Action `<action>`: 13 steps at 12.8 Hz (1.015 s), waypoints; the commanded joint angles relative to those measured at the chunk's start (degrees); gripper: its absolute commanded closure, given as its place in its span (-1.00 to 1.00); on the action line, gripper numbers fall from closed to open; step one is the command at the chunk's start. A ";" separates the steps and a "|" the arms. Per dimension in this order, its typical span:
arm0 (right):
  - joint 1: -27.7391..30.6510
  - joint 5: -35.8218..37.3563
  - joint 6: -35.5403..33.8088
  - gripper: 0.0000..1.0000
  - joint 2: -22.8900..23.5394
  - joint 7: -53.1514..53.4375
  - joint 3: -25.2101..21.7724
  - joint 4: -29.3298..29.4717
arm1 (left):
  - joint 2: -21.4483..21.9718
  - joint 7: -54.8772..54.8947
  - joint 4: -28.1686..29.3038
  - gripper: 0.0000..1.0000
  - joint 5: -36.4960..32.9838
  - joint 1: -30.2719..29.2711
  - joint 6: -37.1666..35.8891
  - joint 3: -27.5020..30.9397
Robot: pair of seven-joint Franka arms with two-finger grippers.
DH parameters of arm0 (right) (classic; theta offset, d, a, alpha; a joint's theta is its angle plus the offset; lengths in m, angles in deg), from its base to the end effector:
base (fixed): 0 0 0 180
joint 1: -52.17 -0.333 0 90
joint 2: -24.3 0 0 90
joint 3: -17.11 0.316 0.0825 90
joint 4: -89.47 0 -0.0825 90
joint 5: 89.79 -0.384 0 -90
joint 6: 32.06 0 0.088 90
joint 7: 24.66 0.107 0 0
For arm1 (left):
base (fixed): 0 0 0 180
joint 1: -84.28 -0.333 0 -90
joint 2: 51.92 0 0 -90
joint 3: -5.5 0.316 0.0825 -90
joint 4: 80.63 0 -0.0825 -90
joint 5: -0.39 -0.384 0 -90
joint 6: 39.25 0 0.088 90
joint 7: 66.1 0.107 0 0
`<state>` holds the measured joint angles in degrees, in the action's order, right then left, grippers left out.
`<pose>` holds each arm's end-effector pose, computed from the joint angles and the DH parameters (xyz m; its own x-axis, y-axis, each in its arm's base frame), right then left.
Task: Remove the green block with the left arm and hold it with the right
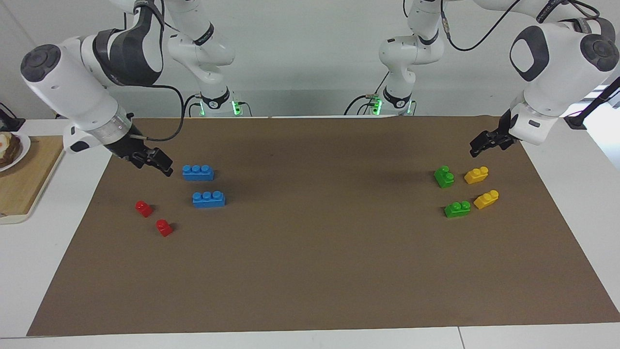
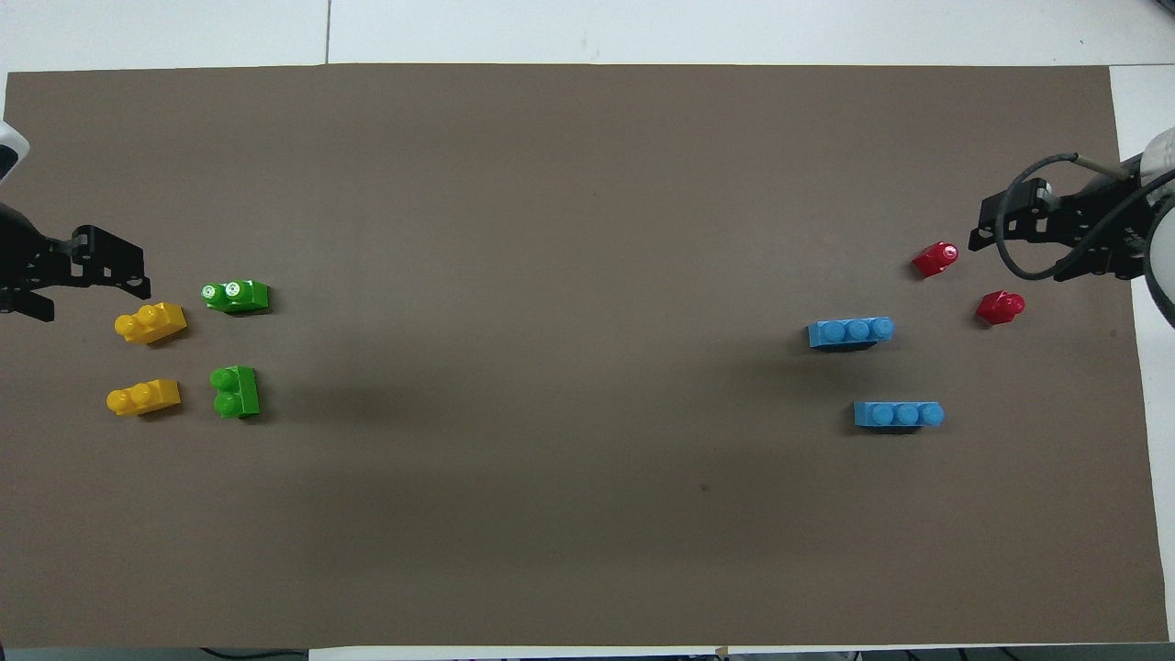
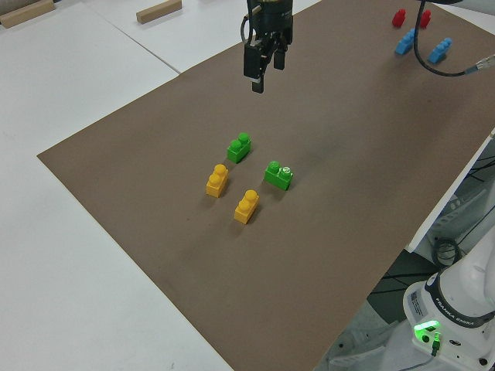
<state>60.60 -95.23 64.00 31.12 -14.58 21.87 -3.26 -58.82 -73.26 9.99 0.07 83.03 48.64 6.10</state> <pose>0.5923 -0.0312 0.5432 0.9661 -0.2462 -0.0782 -0.2529 -0.9632 -0.0910 0.5799 0.0190 0.5481 0.9738 0.1565 -0.1651 0.1540 -0.9877 -0.0276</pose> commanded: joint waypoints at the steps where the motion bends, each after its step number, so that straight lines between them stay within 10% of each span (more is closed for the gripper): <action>1: 0.19 1.48 -2.80 -1.00 -2.94 -7.70 0.26 0.00 | 0.30 -0.14 -1.06 -1.00 1.02 -0.07 -1.67 -0.16; 13: -6.97 4.03 -4.40 -1.00 -6.38 -11.04 -4.28 0.62 | 6.46 -2.61 8.52 -1.00 1.02 -0.06 7.21 -0.51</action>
<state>58.18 -92.76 60.26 25.63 -23.68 21.31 -2.65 -53.90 -75.04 16.49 0.34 83.07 53.03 5.53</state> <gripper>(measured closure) 0.000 0.000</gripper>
